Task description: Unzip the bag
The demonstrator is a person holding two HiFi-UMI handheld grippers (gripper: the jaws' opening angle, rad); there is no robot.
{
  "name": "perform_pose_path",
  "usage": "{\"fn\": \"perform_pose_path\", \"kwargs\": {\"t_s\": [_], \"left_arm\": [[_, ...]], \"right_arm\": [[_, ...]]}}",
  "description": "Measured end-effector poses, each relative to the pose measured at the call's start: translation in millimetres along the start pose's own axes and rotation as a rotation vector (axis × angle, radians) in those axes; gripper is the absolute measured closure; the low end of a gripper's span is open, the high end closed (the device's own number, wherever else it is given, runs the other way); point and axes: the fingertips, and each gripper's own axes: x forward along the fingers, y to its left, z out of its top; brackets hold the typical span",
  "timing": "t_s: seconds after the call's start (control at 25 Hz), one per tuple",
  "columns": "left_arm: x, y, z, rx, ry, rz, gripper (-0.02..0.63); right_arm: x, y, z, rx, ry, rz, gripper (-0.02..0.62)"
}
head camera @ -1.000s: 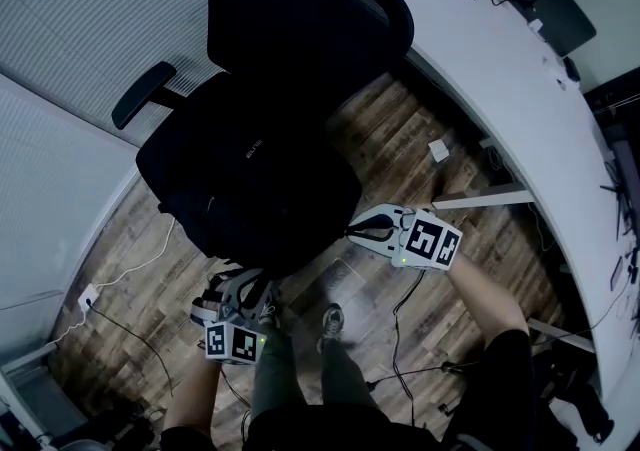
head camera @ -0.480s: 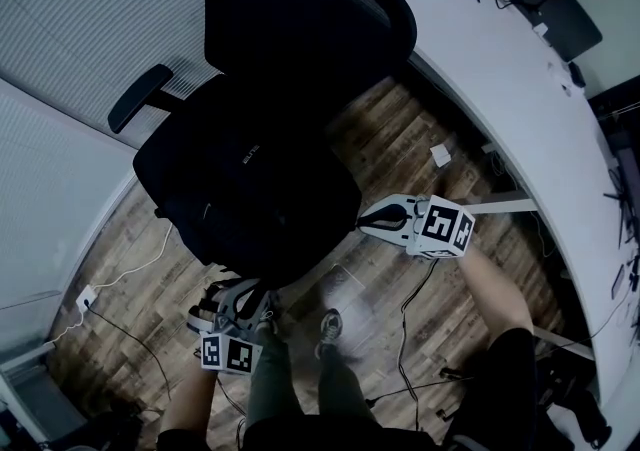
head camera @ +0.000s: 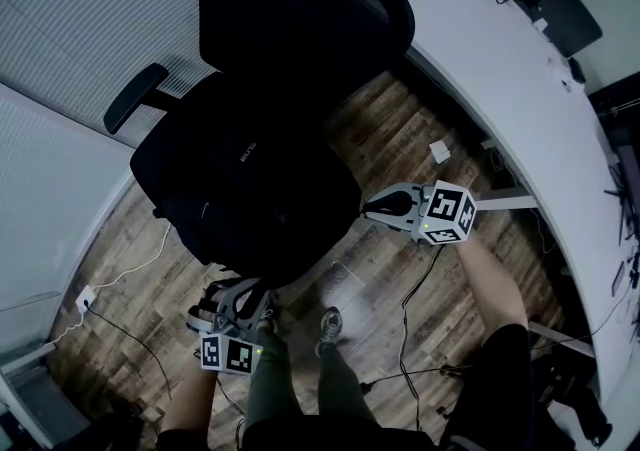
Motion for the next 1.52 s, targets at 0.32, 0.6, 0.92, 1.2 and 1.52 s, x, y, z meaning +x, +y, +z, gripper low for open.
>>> {"fn": "perform_pose_path", "kwargs": {"t_s": [0.32,0.6,0.92,1.2,1.52], "left_arm": [[0,-3,-3,-0.01,0.047,-0.012,0.517],[-4,-6,3,-0.053,0.084,-0.027,0.454],[-21,-11,37,-0.048,0.048,0.006,0.437],[-50,-7,68,-0.058,0.011,0.075,0.417],[-87,-14,111,-0.068,-0.039,0.164,0.411]], "right_arm": [[-3,8,9,0.02,-0.057,-0.092,0.541],[-13,23,15,0.008,-0.056,-0.218,0.54],[-36,61,42,-0.012,-0.139,-0.29,0.54],[-62,109,74,-0.026,-0.274,-0.345,0.54],[-91,177,88,0.006,-0.408,-0.438,0.526]]}}
